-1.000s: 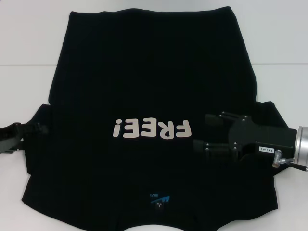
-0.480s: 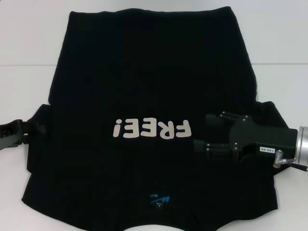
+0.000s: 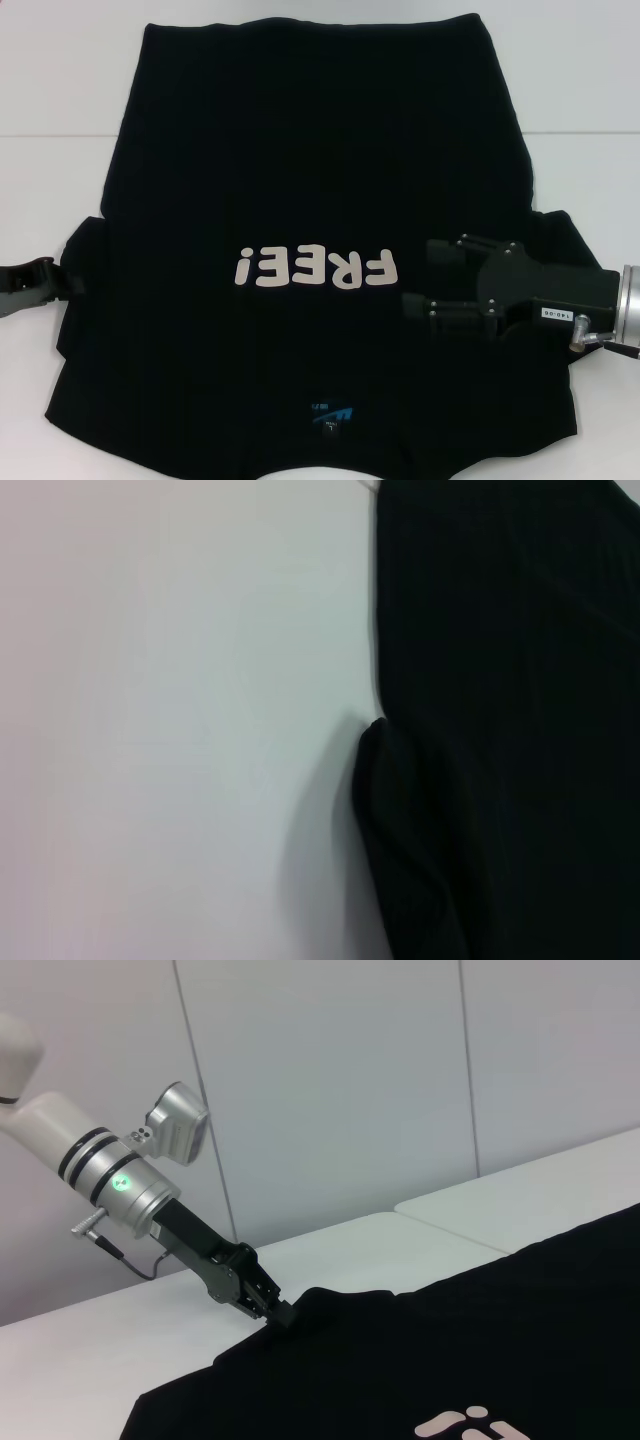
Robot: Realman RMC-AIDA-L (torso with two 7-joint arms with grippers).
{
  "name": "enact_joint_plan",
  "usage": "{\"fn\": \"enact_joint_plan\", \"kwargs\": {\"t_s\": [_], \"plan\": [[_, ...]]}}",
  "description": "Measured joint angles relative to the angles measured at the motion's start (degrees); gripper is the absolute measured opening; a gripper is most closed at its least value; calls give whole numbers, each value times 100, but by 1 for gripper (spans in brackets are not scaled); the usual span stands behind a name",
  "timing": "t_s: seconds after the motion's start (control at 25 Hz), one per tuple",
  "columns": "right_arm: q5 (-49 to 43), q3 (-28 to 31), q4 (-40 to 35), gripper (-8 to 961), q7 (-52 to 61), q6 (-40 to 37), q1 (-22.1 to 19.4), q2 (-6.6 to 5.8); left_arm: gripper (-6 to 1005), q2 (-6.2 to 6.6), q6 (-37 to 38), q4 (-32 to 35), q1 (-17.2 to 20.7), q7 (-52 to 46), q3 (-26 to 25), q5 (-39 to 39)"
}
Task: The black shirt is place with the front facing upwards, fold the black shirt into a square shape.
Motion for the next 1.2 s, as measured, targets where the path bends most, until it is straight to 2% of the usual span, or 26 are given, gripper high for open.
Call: {"fn": "enact_joint_plan", "kwargs": {"t_s": [0.16,0.4,0.6,1.2], "plan": [[-1,0,0,916,0,-17,-1,0,143,-2,-7,2,-8,0,3,0],[0,0,-5,917,0,-30,6,0,4,-2,-8,16,-34,5,10,0],[0,0,-8,917,0,-30,23,-3,4,0,-52,28,-37,14,13,0],[0,53,-8,917,-49,-8,36,-3,5,108,-172,309,170,53,-159,-42]]}}
